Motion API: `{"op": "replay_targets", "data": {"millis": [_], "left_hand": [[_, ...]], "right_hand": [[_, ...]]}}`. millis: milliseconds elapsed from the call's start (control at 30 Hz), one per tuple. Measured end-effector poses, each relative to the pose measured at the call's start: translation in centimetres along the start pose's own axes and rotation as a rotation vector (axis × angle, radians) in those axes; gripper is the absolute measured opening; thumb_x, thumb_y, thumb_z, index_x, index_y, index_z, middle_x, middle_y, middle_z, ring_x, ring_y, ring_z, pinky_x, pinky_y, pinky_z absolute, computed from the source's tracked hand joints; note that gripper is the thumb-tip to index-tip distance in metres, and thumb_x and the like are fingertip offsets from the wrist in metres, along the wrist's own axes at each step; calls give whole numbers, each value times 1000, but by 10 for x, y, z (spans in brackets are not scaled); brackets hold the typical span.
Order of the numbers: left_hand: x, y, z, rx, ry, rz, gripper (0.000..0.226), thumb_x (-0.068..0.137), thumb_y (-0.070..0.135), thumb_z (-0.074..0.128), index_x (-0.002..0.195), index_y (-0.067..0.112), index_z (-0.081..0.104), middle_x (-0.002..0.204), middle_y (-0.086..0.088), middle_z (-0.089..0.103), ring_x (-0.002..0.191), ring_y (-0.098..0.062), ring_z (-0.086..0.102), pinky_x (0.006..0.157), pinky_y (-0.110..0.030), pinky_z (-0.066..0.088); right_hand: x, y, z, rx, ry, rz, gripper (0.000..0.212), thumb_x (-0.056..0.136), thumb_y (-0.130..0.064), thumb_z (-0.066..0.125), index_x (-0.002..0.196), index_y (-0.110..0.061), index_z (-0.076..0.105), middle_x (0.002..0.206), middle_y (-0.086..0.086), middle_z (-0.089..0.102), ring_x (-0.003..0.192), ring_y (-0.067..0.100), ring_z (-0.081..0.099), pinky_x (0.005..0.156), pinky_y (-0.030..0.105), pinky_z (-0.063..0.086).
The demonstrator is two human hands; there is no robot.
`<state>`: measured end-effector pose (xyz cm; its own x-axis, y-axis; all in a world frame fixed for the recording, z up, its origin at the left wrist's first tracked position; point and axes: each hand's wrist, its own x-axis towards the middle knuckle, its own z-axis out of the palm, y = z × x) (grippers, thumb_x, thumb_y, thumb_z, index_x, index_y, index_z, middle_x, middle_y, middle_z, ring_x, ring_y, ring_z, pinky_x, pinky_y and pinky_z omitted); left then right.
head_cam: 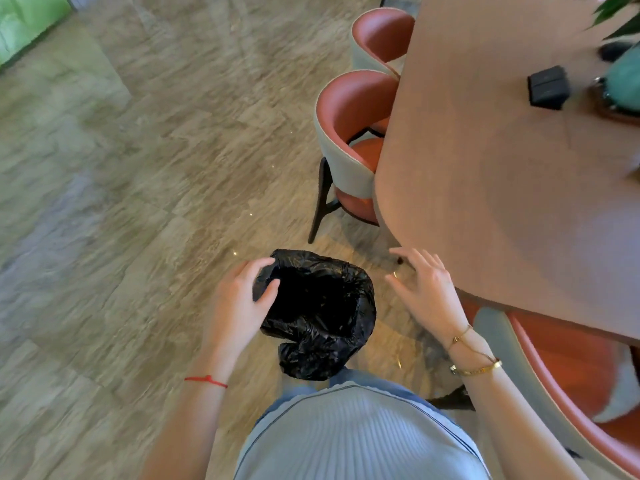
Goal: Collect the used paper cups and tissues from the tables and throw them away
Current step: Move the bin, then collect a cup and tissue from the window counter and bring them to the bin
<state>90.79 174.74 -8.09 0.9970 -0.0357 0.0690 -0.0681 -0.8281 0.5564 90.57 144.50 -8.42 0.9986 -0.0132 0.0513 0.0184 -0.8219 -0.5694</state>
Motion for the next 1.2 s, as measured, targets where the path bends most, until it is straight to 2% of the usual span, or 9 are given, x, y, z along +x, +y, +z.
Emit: {"op": "replay_targets", "data": {"millis": [67,133,233,300,367,433,667,933,1200], "left_hand": [[-9,3,-4,-6,-43,41,31,92,41,57,122,37,54,60,19,37,41,-2,45,35,-13,28],[-21,6,-8,-23,-99,96,32,92,38,58,123,36,54,71,16,52,51,-5,53,40,-10,31],[-38,9,-10,-65,-164,222,35,90,30,63,125,27,58,116,14,61,101,2,56,80,-4,35],[-48,14,-10,-72,-217,293,36,90,28,63,125,24,59,124,13,59,110,3,50,92,-10,35],[-57,23,-7,-77,-268,370,35,90,27,64,124,22,59,125,10,60,115,-4,53,97,-22,42],[-66,36,-1,-83,-306,460,35,89,26,64,124,21,59,124,9,61,116,-9,55,99,-30,45],[-100,110,38,-98,-509,740,36,90,29,61,126,22,57,125,8,59,120,-9,51,104,-28,40],[-184,254,108,-153,-693,1046,39,90,27,63,128,21,56,126,7,59,121,-8,50,105,-28,40],[-306,400,188,-258,-807,1221,37,87,24,66,124,20,58,117,8,61,109,-8,56,98,-29,46]], "right_hand": [[-29,-4,0,-8,54,39,40,89,-32,63,127,-25,53,121,-7,57,113,14,46,91,22,33],[-63,-8,0,-2,111,106,40,89,-32,63,127,-25,54,122,-8,57,115,14,46,92,22,34],[-120,-18,2,21,188,230,42,88,-32,64,128,-26,53,121,-7,57,115,14,46,93,23,35],[-158,-24,3,24,233,295,41,87,-30,66,126,-27,54,118,-8,57,112,12,46,91,20,33],[-196,-28,1,18,281,362,41,86,-28,67,125,-26,55,117,-9,57,111,13,47,89,15,30],[-231,-31,-3,6,324,440,41,86,-28,68,125,-23,56,118,-7,59,113,15,48,89,14,28],[-340,-26,-18,-4,513,698,43,82,-22,72,123,-17,59,121,-1,61,116,20,51,96,20,34],[-462,19,-57,4,755,942,43,80,-17,74,120,-15,61,116,2,63,112,21,53,94,16,31],[-605,91,-135,-50,896,1112,42,79,-15,76,118,-12,62,115,3,64,112,21,54,96,18,32]]}}
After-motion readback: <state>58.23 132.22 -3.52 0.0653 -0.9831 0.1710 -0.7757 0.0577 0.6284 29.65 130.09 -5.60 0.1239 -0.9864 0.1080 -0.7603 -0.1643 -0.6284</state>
